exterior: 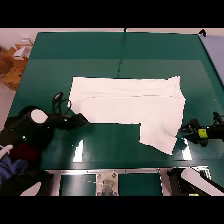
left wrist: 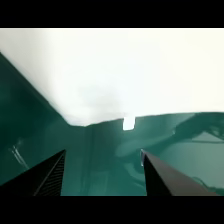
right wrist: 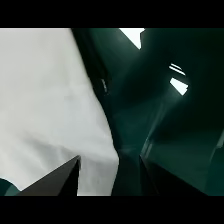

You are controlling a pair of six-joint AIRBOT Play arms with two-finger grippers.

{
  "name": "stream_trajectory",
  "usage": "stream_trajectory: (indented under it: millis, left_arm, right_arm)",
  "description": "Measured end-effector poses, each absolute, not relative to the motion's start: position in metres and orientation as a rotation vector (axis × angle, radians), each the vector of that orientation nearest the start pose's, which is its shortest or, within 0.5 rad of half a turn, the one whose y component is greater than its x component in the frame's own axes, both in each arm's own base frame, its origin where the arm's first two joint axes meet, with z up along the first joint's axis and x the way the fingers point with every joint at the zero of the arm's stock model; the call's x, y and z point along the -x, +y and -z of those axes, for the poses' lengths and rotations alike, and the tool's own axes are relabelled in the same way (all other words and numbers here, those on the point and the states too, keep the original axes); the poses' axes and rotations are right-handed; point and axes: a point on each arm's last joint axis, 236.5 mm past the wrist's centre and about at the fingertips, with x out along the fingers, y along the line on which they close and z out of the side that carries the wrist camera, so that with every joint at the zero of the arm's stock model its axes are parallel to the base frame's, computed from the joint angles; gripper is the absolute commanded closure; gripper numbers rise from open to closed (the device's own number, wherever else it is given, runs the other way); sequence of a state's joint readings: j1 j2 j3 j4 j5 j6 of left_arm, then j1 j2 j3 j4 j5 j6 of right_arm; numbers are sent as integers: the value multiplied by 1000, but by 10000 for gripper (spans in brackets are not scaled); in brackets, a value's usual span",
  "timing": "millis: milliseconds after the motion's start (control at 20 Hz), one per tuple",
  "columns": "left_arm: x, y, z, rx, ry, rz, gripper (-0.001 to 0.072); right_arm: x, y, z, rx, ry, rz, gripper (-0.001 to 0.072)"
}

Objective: Fold the shirts.

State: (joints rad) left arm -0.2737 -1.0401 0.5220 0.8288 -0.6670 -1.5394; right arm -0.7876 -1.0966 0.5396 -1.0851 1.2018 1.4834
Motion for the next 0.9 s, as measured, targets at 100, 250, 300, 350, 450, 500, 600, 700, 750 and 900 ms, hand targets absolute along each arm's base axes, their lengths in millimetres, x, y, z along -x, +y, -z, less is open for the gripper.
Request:
stream_trajectory:
  millis: [100, 250, 300, 350, 450, 500, 600, 700, 750, 900]
  left_arm:
    - [-289, -185, 72, 633, 1205, 266, 170]
    - [-294, -189, 87, 702, 1208, 216, 173]
    - [-299, -189, 88, 713, 1192, 205, 295]
    - [-303, -187, 90, 723, 1178, 190, 532]
    - [-312, -183, 92, 715, 1139, 170, 688]
    - [-316, -180, 92, 710, 1121, 162, 688]
    - [-322, -177, 91, 706, 1090, 149, 688]
    - [-324, -175, 92, 693, 1080, 149, 688]
    - [-325, -175, 91, 687, 1077, 152, 688]
    - [-326, -177, 86, 650, 1085, 188, 689]
  right_arm:
    - [-206, -50, 103, -1126, 1401, 316, 279]
    - [-201, -35, 111, -1152, 1414, 306, 225]
    - [-200, -31, 113, -1162, 1418, 300, 225]
    - [-199, -28, 114, -1167, 1422, 297, 225]
    - [-197, -25, 116, -1170, 1429, 294, 225]
    - [-197, -24, 116, -1170, 1432, 293, 225]
    - [-196, -22, 117, -1172, 1435, 291, 226]
    - [-196, -22, 117, -1173, 1436, 290, 429]
    - [-192, -24, 120, -1152, 1447, 296, 672]
    - [-191, -25, 120, -1127, 1457, 286, 698]
